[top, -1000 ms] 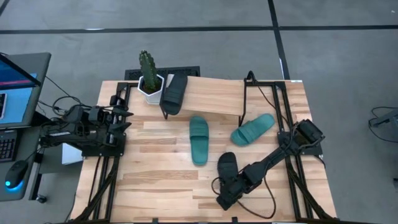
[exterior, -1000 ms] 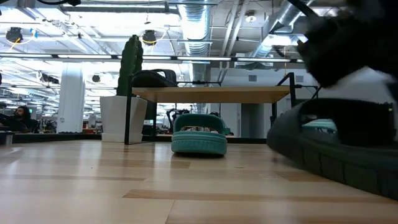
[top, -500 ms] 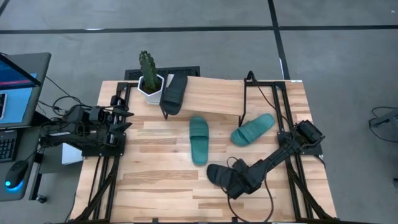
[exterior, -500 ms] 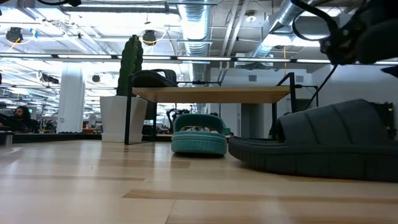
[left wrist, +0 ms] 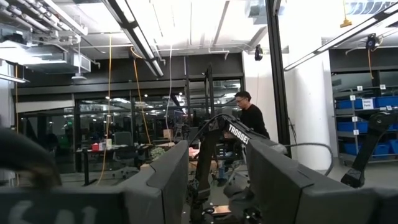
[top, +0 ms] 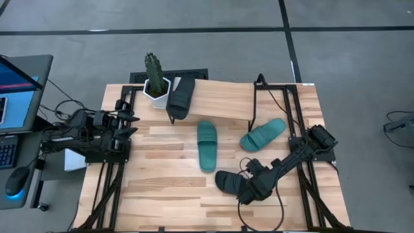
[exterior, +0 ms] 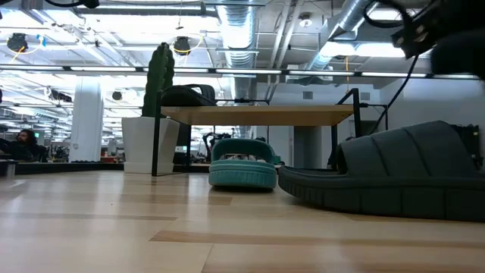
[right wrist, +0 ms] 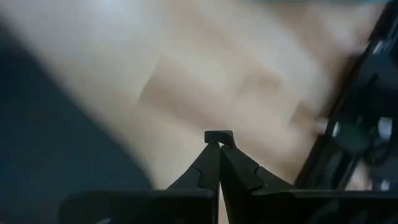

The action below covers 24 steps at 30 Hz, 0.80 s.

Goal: Pick and place slides into the shelf
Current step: Put the black slides on the shelf

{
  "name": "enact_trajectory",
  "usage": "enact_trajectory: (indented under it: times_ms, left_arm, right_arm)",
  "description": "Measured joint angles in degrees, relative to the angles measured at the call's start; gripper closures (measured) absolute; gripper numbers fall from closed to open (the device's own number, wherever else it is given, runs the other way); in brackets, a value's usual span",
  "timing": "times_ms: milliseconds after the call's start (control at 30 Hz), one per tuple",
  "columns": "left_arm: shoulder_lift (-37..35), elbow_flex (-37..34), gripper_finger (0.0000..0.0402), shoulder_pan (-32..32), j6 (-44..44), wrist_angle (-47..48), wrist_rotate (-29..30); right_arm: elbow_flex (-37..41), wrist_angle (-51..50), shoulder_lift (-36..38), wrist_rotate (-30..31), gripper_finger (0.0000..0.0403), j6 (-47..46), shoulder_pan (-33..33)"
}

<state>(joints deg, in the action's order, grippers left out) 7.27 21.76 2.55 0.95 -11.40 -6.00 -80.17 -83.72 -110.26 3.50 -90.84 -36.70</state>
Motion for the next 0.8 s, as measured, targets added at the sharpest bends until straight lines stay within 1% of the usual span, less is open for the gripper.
enact_trajectory:
  times_ms: [67,167,233,333,433,500,633,700,800]
  left_arm:
    - [0.0,0.0,0.025,0.0,-0.02,0.31,0.0]
    - [0.0,0.0,0.025,0.01,-0.02,0.44,0.0]
    - [0.0,0.0,0.025,0.0,-0.04,0.46,0.0]
    - [0.0,0.0,0.025,0.02,-0.68,0.46,-0.02]
    - [0.0,0.0,0.025,0.02,-1.4,0.46,-0.02]
    - [0.0,0.0,0.025,0.01,-1.42,0.44,-0.02]
    - [0.0,0.0,0.025,0.02,-1.42,0.44,-0.02]
    - [0.0,0.0,0.025,0.0,-1.42,0.42,-0.04]
    - [0.01,0.0,0.025,0.02,-1.42,0.41,-0.03]
  right_arm:
    - [-2.23,0.23,0.0,-3.16,0.0403,1.15,-0.94]
    - [-5.98,1.03,0.02,-5.64,0.0403,1.28,-3.09]
    - [-8.48,3.3,0.03,-6.74,0.0403,1.2,-4.92]
    - [-10.8,10.15,0.09,-6.68,0.0403,-1.18,-7.58]
    - [-11.0,18.65,-0.14,-5.73,0.0403,-4.82,-9.67]
    - [-11.03,22.21,-1.2,-4.92,0.0403,-4.58,-10.64]
    - [-11.01,22.62,-5.02,-6.29,0.0403,-2.96,-11.33]
    - [-10.94,21.32,-6.88,-8.01,0.0403,-0.97,-11.07]
    - [-10.94,21.07,-9.78,-8.67,0.0403,2.35,-10.25]
